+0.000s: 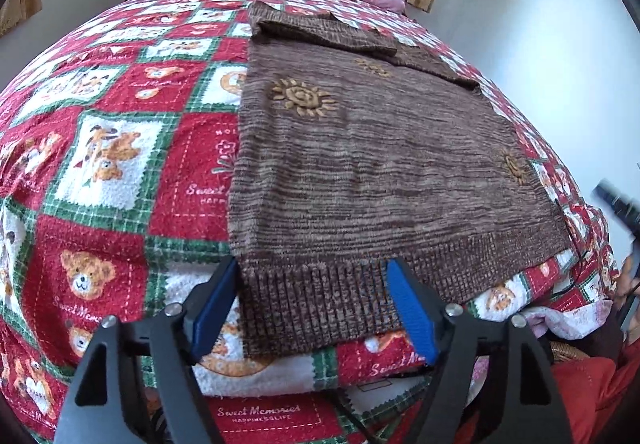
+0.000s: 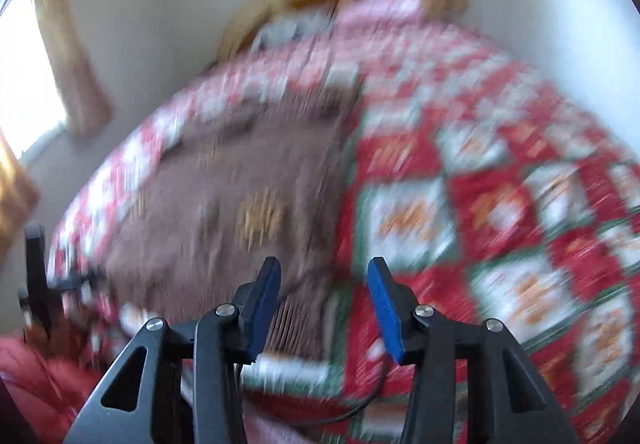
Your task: Fold small clothes
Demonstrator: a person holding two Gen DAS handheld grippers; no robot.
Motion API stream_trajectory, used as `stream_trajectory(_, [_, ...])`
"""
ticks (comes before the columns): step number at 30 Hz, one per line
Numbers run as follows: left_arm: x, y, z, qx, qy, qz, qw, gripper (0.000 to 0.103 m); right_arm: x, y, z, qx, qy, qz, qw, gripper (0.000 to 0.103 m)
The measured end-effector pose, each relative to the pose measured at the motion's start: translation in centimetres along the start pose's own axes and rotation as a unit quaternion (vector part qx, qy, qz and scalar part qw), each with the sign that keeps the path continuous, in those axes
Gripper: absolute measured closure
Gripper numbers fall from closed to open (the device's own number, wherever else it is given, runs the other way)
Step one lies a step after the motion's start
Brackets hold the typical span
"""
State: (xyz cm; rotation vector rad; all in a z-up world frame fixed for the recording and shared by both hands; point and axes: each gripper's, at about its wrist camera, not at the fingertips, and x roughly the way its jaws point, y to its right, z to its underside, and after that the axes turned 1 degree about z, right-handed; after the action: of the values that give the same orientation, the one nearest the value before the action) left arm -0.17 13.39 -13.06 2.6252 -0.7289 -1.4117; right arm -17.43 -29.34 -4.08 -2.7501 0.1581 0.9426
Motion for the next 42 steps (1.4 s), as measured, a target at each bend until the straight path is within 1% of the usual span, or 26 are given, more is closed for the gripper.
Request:
stream_trajectory(2, [0.0, -0.1, -0.1, -0.005, 0.000, 0.004, 1.0000, 0.025, -3.7, 0.9, -1.7, 0.012, 0.068, 0.025, 0.997, 0.056])
stream_trajectory(3, [0.0, -0.2, -0.1, -0.008, -0.001, 0.006, 0.9999, 0.025, -5.9, 1.4, -2.8, 0.024, 0.093, 0.011, 0.995, 0.056])
stream_trajectory(5, [0.0, -0.3, -0.2, -0.014, -0.001, 0.011, 0.9998, 0.025, -9.4, 2.1, -4.4, 0.055, 0.123, -0.020, 0.991, 0.056])
stream_trajectory(7, [-0.1, -0.5, -0.3, -0.022, -0.002, 0.015, 0.9996, 0.025, -13.8, 2.8, -5.6, 0.109, 0.185, -0.094, 0.972, 0.055])
stream_trajectory(8, [-0.1, -0.6, -0.3, -0.026, -0.004, 0.017, 0.9995, 0.025, -15.4, 2.9, -6.1, 0.123, 0.208, -0.132, 0.961, 0.047])
stream_trajectory(10, [-0.1, -0.7, -0.4, -0.033, -0.005, 0.021, 0.9992, 0.025, -17.8, 2.7, -6.9, 0.135, 0.234, -0.185, 0.945, 0.039])
stream_trajectory(12, [-0.2, -0.9, -0.5, -0.040, -0.007, 0.025, 0.9988, 0.025, -20.4, 2.1, -7.3, 0.138, 0.258, -0.227, 0.929, 0.039])
stream_trajectory(13, [-0.2, -1.0, -0.5, -0.042, -0.008, 0.027, 0.9987, 0.025, -21.2, 1.8, -7.5, 0.137, 0.261, -0.242, 0.924, 0.039])
stream_trajectory(14, [-0.2, -1.0, -0.5, -0.042, -0.009, 0.027, 0.9987, 0.025, -21.8, 1.5, -7.8, 0.133, 0.256, -0.254, 0.923, 0.037])
stream_trajectory(15, [-0.2, -0.9, -0.5, -0.040, -0.010, 0.027, 0.9988, 0.025, -22.0, 0.8, -8.3, 0.121, 0.241, -0.252, 0.929, 0.034])
stream_trajectory(16, [-0.2, -0.9, -0.5, -0.039, -0.010, 0.027, 0.9988, 0.025, -21.7, 0.1, -8.8, 0.102, 0.216, -0.226, 0.944, 0.031])
stream_trajectory(17, [-0.2, -0.9, -0.5, -0.038, -0.010, 0.026, 0.9989, 0.025, -20.8, -0.4, -9.0, 0.086, 0.193, -0.191, 0.959, 0.031])
stream_trajectory(19, [-0.1, -0.7, -0.4, -0.032, -0.010, 0.022, 0.9992, 0.025, -17.6, -0.7, -8.7, 0.068, 0.146, -0.148, 0.976, 0.031])
stream_trajectory(20, [-0.1, -0.5, -0.4, -0.027, -0.011, 0.018, 0.9994, 0.025, -16.0, -0.8, -8.5, 0.069, 0.123, -0.148, 0.979, 0.031])
stream_trajectory(21, [-0.1, -0.4, -0.4, -0.024, -0.012, 0.015, 0.9995, 0.025, -13.1, -0.6, -7.9, 0.078, 0.083, -0.146, 0.983, 0.031])
stream_trajectory(23, [0.0, -0.1, -0.4, -0.018, -0.013, 0.011, 0.9997, 0.024, -7.5, 0.5, -6.3, 0.111, 0.016, -0.130, 0.985, 0.031])
stream_trajectory(25, [0.0, 0.0, -0.3, -0.013, -0.013, 0.012, 0.9998, 0.021, -2.9, 1.5, -4.4, 0.132, -0.040, -0.119, 0.983, 0.032])
stream_trajectory(26, [0.1, 0.0, -0.3, -0.009, -0.014, 0.010, 0.9998, 0.021, -0.2, 2.1, -2.6, 0.143, -0.080, -0.104, 0.981, 0.034])
stream_trajectory(28, [0.1, 0.3, -0.1, 0.003, -0.013, 0.003, 0.9999, 0.021, 3.1, 2.1, -0.6, 0.134, -0.129, -0.077, 0.979, 0.036])
stream_trajectory(31, [0.3, 0.8, 0.1, 0.022, -0.011, -0.003, 0.9997, 0.015, 4.9, 2.1, 1.5, 0.111, -0.155, -0.045, 0.981, 0.036])
stream_trajectory(34, [0.6, 1.6, 0.4, 0.046, -0.010, -0.020, 0.9987, 0.011, 6.4, 1.1, 2.1, 0.079, -0.173, -0.027, 0.981, 0.036])
stream_trajectory(36, [0.7, 1.9, 0.6, 0.055, -0.010, -0.027, 0.9981, 0.011, 6.9, -0.3, 2.5, 0.042, -0.180, -0.020, 0.983, 0.036])
stream_trajectory(37, [0.7, 1.9, 0.6, 0.057, -0.011, -0.026, 0.9980, 0.011, 7.2, -1.2, 2.5, 0.016, -0.183, -0.004, 0.983, 0.036])
stream_trajectory(39, [0.3, 1.7, 0.5, 0.049, -0.010, -0.011, 0.9987, 0.018, 7.5, -2.2, 2.6, -0.014, -0.187, 0.012, 0.982, 0.036])
stream_trajectory(41, [-0.1, 1.0, 0.2, 0.027, -0.009, 0.010, 0.9995, 0.045, 7.5, -3.3, 3.0, -0.036, -0.190, 0.012, 0.981, 0.036])
stream_trajectory(42, [-0.3, 0.3, 0.0, 0.008, -0.011, 0.023, 0.9996, 0.052, 7.6, -3.9, 3.0, -0.049, -0.191, 0.007, 0.980, 0.036])
